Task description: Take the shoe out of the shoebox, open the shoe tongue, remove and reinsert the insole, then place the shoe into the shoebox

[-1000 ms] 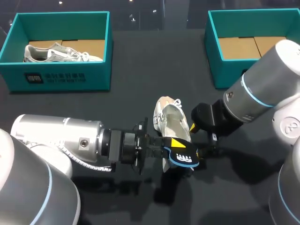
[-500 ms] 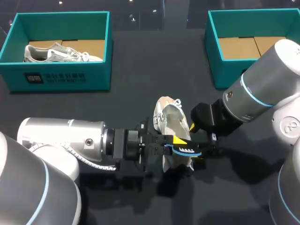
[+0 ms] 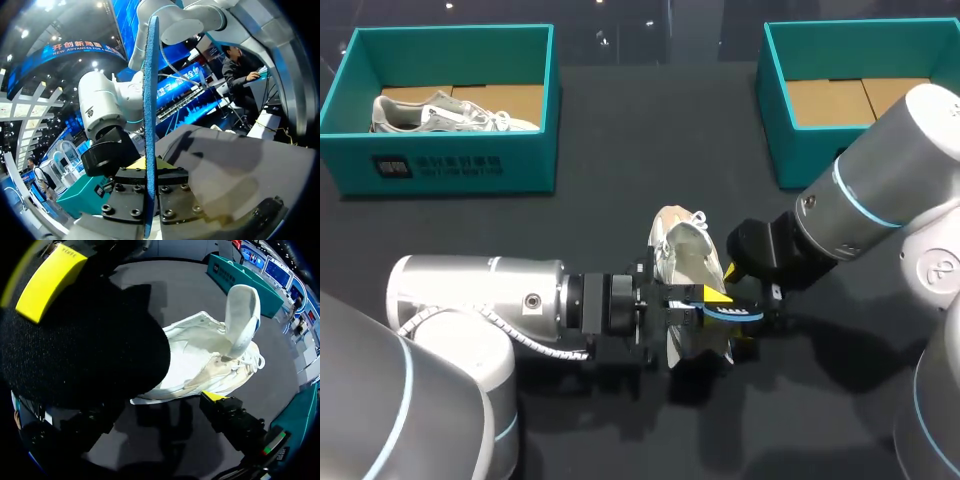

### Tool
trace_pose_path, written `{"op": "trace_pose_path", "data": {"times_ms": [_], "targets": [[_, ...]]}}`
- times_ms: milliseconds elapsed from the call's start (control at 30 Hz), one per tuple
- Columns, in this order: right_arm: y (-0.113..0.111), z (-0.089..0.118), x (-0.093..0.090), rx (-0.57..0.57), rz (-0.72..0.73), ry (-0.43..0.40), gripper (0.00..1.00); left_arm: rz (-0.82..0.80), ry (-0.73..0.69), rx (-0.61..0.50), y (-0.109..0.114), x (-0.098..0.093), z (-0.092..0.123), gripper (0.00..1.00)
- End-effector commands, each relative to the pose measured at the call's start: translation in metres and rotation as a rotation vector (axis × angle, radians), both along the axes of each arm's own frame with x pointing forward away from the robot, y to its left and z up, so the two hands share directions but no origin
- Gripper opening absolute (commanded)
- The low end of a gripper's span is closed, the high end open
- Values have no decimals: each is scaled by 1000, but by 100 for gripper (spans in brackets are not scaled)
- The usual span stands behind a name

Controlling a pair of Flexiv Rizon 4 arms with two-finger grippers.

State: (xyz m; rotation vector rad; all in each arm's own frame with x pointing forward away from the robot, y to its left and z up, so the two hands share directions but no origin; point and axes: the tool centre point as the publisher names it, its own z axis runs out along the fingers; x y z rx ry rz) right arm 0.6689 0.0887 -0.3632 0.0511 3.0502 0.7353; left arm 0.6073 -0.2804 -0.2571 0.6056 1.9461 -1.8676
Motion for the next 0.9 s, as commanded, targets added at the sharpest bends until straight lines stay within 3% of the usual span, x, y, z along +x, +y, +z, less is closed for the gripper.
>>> {"op": "trace_pose_path", "data": {"times_ms": [33, 900], "targets": [[0, 0, -1, -2, -1, -2, 100, 7, 3, 2, -10, 2, -4, 0], [0, 0, -1, -2, -1, -2, 100, 47, 46, 3, -3, 9, -16, 0]]}}
